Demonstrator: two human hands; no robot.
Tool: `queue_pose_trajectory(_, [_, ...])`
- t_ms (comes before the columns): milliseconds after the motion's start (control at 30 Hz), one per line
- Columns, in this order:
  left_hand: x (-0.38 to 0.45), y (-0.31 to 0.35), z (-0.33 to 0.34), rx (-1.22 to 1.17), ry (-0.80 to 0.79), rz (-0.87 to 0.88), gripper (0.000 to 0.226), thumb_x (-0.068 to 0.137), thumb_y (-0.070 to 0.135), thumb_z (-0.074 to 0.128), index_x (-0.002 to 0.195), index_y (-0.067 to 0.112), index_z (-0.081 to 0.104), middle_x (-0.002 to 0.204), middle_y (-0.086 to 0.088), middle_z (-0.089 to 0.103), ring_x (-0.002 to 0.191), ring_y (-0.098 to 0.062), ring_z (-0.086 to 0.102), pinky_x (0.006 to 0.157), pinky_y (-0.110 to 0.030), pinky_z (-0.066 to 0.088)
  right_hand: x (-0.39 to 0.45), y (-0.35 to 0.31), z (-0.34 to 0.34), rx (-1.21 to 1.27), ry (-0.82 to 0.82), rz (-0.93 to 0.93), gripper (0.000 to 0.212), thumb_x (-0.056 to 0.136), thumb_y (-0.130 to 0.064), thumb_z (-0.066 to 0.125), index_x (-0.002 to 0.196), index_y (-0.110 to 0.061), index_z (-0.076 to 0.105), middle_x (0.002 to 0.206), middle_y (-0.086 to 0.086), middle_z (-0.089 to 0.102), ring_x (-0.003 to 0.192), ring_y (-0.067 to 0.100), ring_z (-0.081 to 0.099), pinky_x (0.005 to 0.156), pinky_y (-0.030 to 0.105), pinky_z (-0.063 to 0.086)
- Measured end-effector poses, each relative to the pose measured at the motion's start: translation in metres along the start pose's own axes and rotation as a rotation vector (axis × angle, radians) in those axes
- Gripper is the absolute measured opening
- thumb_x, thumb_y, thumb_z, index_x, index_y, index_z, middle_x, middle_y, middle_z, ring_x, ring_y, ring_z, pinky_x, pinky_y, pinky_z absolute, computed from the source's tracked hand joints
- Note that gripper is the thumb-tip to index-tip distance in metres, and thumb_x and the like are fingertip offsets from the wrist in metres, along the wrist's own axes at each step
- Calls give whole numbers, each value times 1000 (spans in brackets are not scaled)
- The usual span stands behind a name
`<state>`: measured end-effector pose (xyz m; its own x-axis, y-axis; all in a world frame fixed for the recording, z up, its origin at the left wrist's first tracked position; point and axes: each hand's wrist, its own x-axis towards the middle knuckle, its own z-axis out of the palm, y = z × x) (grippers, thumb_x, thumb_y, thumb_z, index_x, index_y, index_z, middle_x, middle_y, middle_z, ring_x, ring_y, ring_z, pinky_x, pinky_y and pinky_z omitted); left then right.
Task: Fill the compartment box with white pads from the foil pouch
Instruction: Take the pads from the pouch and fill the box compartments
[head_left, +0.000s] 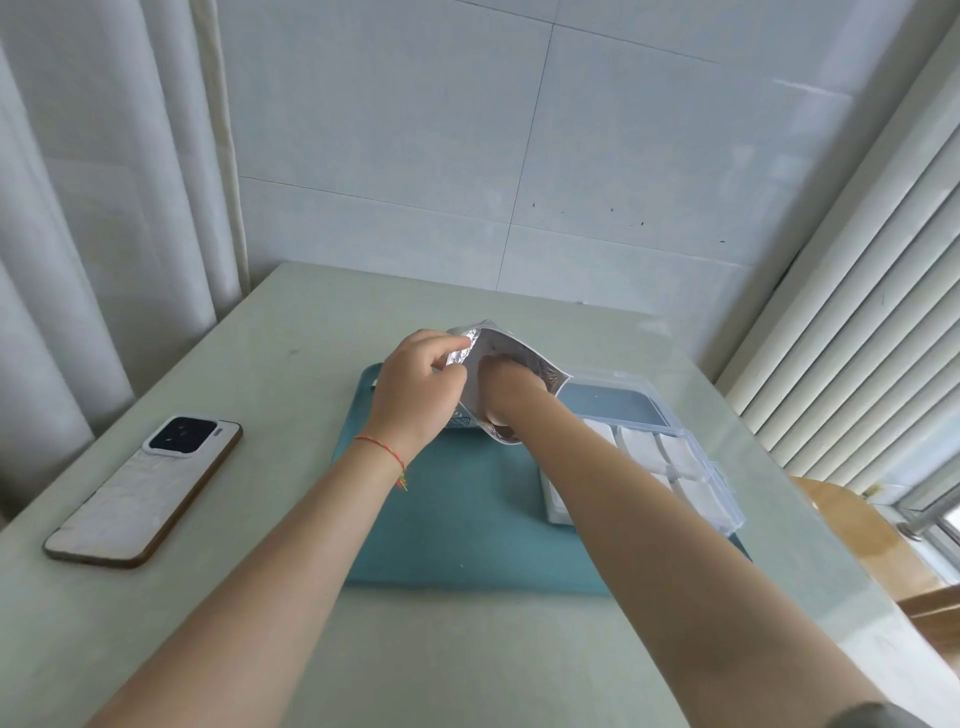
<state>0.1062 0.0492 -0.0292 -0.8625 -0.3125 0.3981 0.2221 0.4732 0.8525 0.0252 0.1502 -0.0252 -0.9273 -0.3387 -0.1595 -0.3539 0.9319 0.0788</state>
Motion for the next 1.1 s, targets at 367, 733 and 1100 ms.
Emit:
queue_pose_trajectory(367, [-3,2,-1,-38,-14,-29,38,86,-1,51,113,16,72,104,7,60,86,-1,53,87,-21,42,1,-2,4,-124,113,4,33,86,-9,62,118,-3,57,109,9,61,100,27,63,61,33,42])
queue_pose_trajectory(733, [0,-1,-1,12,-24,-32,38,87,2,51,115,16,72,108,2,63,100,-12,56,86,-20,41,-26,23,-15,379,277,-68,20,87,-5,48,73,-11,61,72,8,57,72,25,50,54,26,34])
queue_pose_trajectory(1100, [-22,19,7,284,77,109,20,86,20,60,69,9,64,75,-7,57,75,-22,51,63,-31,37,-100,83,-3,1291,135,-9,6,90,-8,63,89,-6,69,41,-7,41,40,13,29,44,21,24])
